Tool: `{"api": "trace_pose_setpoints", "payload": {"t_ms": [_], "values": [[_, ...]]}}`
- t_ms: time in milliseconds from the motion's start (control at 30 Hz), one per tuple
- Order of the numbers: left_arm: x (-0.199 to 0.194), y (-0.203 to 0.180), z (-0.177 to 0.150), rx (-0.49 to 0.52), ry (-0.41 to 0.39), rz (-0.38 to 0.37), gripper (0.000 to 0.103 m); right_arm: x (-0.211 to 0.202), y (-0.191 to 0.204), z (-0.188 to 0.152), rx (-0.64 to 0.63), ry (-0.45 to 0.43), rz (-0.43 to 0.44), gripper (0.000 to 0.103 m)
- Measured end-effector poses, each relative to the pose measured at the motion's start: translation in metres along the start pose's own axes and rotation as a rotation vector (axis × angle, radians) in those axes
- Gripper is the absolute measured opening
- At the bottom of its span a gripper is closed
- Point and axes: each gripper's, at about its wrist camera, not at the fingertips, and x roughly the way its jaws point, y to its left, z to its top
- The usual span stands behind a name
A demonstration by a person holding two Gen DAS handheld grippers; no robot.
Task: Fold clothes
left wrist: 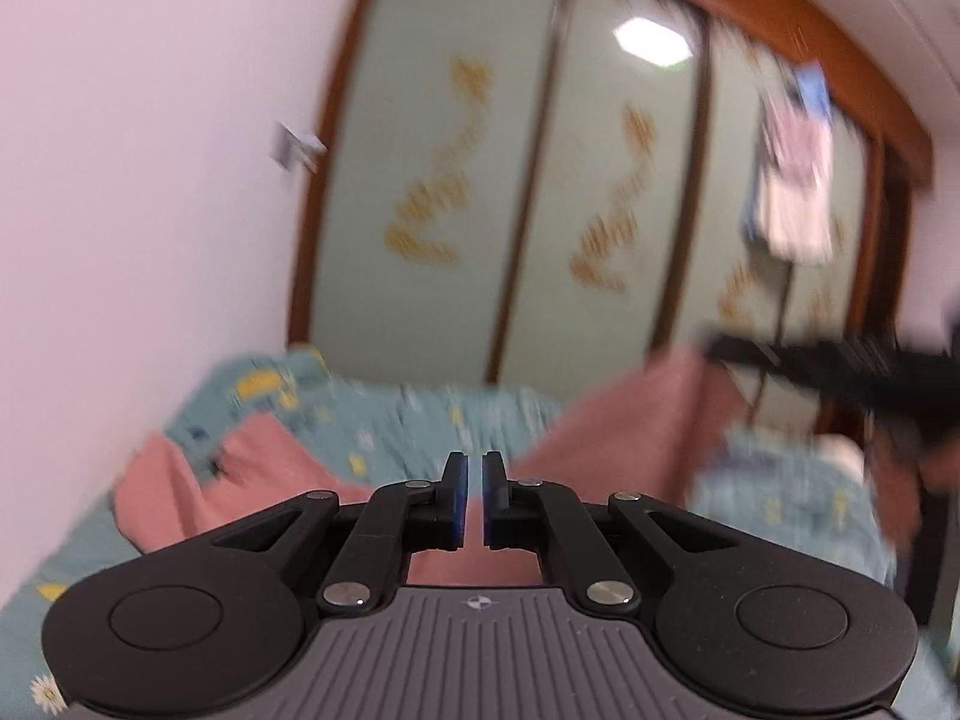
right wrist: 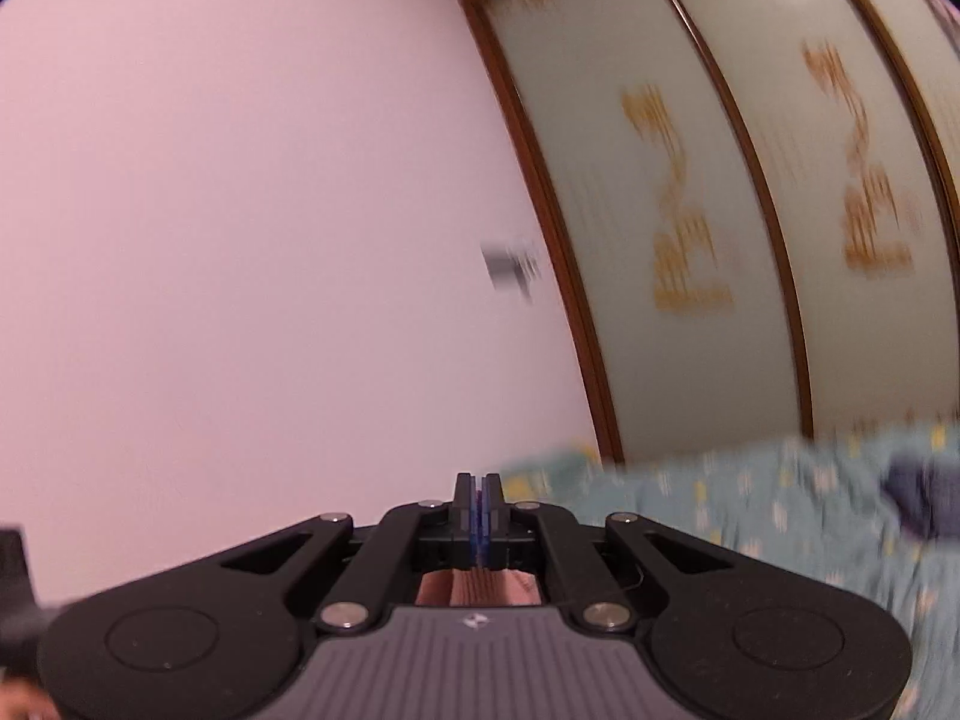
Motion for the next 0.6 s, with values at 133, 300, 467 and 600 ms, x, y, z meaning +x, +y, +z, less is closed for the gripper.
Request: {"api": "trace_pose_setpoints", "payload": {"t_ms": [133,300,467,600], "values": [[0.038,-0.017,-0.039,0.087,0.129,-0.050,0.004,0.050,-0.026,-0.027,0.023,0.152,-0.048,0.001],[0.062,-0.028,-0.075,0.111,0.241,-0.145,0.004,0.100,-0.058,-0.057,0.067,0.300,-0.065,0.008],[0.070,-0.055,-0.095,0.304,0.303,-0.205,0.018,0.123,-0.086,-0.083,0.101,0.338,-0.132,0.022],[0.081,-0.062,-0.104,0.356,0.362,-0.244,0.018,0.095,-0.120,-0.084,0.246,0.247,-0.128,0.033]]}}
